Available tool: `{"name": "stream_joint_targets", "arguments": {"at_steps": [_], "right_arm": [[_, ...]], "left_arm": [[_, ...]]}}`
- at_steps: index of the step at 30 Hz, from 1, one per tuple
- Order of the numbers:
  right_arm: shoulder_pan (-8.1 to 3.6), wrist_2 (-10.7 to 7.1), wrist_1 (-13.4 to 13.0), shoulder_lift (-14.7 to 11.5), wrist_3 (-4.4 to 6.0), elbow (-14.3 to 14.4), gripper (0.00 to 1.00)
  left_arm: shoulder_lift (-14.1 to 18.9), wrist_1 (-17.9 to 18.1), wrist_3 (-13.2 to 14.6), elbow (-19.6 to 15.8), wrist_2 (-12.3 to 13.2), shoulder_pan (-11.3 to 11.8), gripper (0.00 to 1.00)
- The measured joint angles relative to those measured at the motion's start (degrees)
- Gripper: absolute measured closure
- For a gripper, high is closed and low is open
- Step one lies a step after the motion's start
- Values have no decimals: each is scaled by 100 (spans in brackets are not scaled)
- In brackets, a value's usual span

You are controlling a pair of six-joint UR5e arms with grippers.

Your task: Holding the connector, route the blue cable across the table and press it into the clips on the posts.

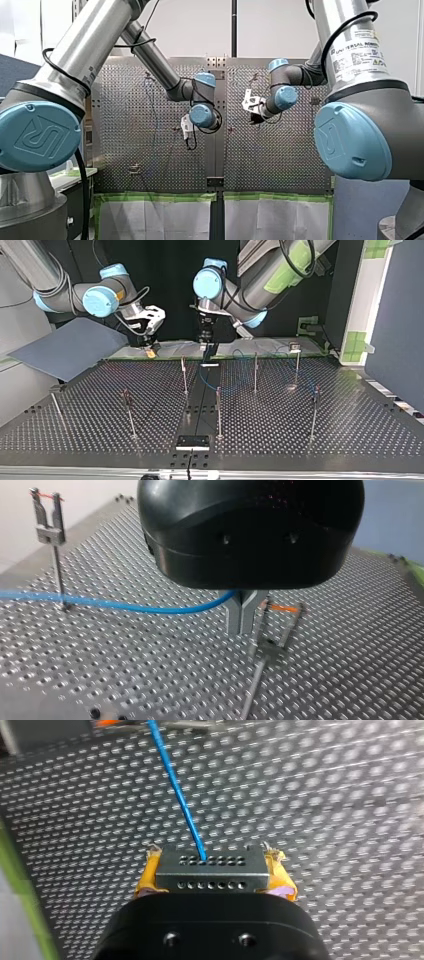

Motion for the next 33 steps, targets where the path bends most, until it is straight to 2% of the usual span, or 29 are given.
{"name": "stream_joint_targets", "arguments": {"at_steps": [7, 14, 17, 23, 33], "right_arm": [[-32, -13, -335, 214, 3, 334, 100], [-176, -84, -694, 244, 160, 556, 100], [-250, -185, -854, 270, 237, 536, 100], [-384, -385, -1139, 316, 316, 366, 100], [-579, -593, -1222, 492, 379, 260, 100]], "left_arm": [[-250, -84, -122, 311, 89, 20, 98], [-588, -27, -192, 510, 167, 57, 98], [-716, 8, -206, 521, 224, 70, 98], [-778, 51, -213, 523, 279, 83, 98], [-788, 199, -258, 603, 462, 150, 98]]}}
